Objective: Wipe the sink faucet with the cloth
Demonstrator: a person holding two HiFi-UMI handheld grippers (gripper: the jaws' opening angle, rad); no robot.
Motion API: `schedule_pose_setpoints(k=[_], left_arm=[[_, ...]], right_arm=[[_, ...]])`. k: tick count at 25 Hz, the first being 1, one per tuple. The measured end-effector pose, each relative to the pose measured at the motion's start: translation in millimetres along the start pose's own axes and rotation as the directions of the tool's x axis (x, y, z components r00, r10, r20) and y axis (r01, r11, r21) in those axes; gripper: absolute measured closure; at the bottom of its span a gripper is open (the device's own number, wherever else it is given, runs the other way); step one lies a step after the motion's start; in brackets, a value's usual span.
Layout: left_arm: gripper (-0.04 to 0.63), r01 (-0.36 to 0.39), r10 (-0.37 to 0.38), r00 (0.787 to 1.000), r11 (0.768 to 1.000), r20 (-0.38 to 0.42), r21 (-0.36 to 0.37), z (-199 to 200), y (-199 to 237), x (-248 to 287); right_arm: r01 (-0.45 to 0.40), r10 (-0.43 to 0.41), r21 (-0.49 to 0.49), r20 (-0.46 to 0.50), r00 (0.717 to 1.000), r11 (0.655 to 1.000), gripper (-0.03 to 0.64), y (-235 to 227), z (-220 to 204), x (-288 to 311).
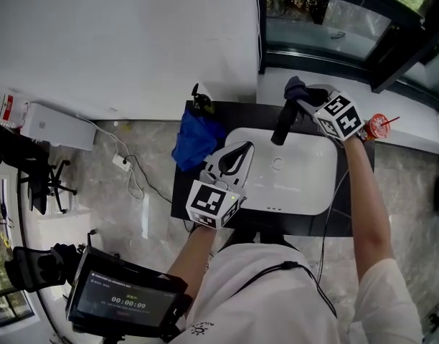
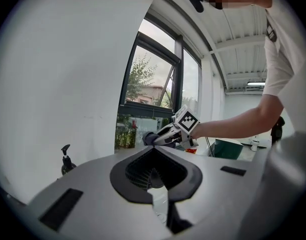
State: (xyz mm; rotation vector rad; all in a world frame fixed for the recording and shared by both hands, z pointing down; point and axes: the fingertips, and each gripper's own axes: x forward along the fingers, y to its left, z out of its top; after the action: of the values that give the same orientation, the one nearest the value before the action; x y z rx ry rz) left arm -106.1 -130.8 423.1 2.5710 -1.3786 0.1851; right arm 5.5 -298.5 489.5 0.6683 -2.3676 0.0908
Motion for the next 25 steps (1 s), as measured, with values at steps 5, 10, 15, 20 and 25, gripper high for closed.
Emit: schedule_pose_setpoints(k=[5,10,15,20,25], left_arm=[[0.601,0.026,-0.026,1.0,1.0,-0.002,0.008,1,-7,8],[0.601,0.053,-0.053,0.999,0.999,-0.001,0.012,3,-15,16],[0.601,0.071,-0.071,0.997,0.997,-0.01,0.014,-2,-21,24],[0.601,0.069,-0.068,0.998,0.998,-0.013,0.013,-3,-21,25],[0.601,0.067,-0.067,0.998,0.998,-0.015,0.013,-2,-22,23]], right_arm=[[-0.066,0.064,-0.042,-0.044,0.997,0.997,0.497,21,-4,6],[-0.317,0.308,-0.102,-0.088,0.947,0.943,0.497,94,-9,-6],[-0.455,0.457,-0.044,0.068,0.887,0.889,0.497,120,6,-31],[-0.238,0.23,0.025,0.177,0.957,0.971,0.497,38,28,-35],[-0.095,0.094,0.017,0.076,0.993,0.995,0.495,-13,13,-17]])
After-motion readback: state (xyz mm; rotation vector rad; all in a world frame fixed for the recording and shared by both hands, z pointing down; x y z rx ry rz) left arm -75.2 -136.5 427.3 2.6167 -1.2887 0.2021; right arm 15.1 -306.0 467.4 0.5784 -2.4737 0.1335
